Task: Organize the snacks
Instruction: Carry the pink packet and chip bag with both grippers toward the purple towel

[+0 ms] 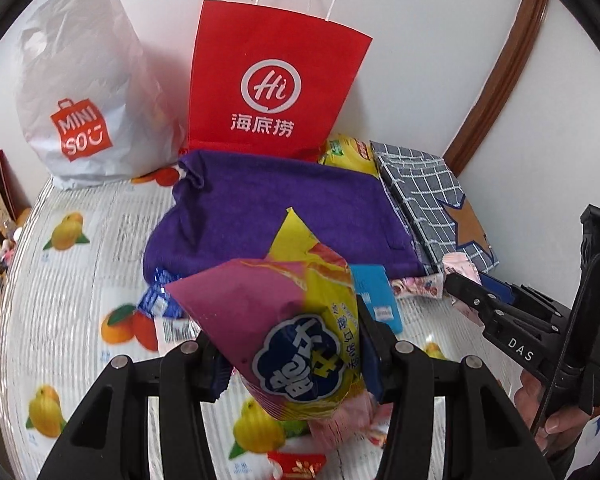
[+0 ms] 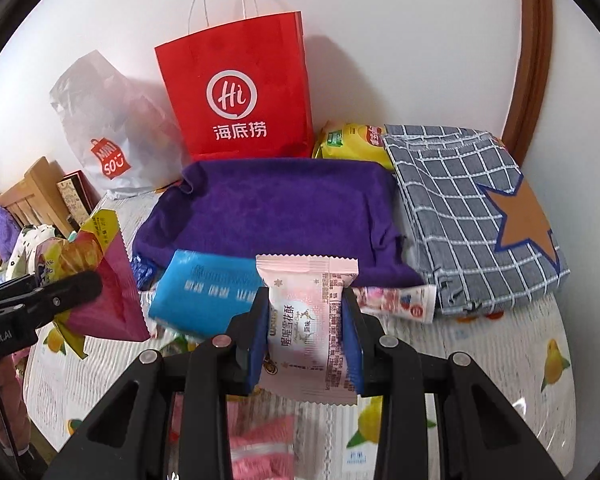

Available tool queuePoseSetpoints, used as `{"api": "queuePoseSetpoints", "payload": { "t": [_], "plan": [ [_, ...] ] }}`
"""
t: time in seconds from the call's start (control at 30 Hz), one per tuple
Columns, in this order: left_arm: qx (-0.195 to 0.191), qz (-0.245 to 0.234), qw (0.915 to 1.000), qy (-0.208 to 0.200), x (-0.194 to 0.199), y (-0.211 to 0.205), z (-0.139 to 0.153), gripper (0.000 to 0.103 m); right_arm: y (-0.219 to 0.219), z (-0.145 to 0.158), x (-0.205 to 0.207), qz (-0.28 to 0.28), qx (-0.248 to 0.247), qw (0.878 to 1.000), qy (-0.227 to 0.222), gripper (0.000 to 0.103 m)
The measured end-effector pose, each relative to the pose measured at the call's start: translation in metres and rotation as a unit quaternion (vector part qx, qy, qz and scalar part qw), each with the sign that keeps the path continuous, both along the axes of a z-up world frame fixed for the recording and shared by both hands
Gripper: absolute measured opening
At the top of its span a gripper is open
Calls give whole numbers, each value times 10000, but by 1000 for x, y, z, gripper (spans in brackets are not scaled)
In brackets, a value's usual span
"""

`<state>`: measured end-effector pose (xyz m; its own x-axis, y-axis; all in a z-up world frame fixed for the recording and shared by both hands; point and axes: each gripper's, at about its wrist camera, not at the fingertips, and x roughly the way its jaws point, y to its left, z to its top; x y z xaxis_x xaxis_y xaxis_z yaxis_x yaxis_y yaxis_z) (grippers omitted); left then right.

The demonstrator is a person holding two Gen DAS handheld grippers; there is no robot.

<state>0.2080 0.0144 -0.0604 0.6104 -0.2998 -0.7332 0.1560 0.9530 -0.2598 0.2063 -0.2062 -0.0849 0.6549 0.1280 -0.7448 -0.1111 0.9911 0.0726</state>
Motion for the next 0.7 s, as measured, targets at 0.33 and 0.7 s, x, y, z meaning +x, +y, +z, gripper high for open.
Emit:
{"api": "queuePoseSetpoints", "payload": {
  "t": [0.33, 0.7],
  "plan": [
    [33, 97, 9999, 2, 46, 14, -9, 49, -2, -6, 56, -40, -65, 9999, 77, 34],
    [92, 283, 9995, 92, 92, 31, -25, 49, 6, -25, 112, -2, -43, 9998, 172, 34]
  ]
}}
